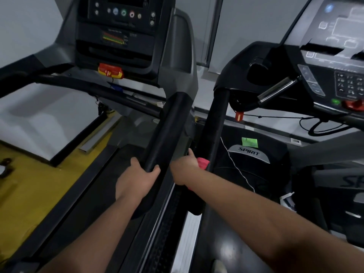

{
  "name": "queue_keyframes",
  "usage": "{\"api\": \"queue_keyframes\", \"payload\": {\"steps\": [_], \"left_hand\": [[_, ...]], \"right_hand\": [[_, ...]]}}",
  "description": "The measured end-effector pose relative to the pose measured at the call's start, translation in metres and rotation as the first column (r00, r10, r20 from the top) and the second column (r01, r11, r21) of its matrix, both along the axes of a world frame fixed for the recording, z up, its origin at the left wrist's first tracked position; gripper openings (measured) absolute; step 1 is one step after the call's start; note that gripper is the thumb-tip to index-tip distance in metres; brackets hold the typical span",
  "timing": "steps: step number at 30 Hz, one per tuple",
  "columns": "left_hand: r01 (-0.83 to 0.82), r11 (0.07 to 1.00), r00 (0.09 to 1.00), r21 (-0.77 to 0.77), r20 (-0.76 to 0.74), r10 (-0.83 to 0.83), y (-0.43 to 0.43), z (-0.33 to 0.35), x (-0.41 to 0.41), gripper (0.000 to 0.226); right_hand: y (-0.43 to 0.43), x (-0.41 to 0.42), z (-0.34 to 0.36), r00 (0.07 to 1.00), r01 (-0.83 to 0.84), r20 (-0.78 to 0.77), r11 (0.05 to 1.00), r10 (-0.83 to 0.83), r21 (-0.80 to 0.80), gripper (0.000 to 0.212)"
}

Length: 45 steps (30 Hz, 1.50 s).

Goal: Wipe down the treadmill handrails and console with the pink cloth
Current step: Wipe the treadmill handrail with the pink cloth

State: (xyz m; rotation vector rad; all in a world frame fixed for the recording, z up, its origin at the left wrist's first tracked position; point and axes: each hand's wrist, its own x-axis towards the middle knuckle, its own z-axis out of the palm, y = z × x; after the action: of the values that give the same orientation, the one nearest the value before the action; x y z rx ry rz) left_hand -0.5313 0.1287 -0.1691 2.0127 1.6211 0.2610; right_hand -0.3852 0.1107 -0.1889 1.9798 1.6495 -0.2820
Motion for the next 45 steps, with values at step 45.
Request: {"api": "queue_keyframes", "payload": {"steps": [45], "left_hand": [[0.003,0.997,0.994,0.075,-0.107,0.005,-0.008,0.0,0.001,0.052]], "right_hand": [[-0.12,0.032,-0.017,0.722,0.544,-0.65,0.385,0.238,0.745,0.012]]}}
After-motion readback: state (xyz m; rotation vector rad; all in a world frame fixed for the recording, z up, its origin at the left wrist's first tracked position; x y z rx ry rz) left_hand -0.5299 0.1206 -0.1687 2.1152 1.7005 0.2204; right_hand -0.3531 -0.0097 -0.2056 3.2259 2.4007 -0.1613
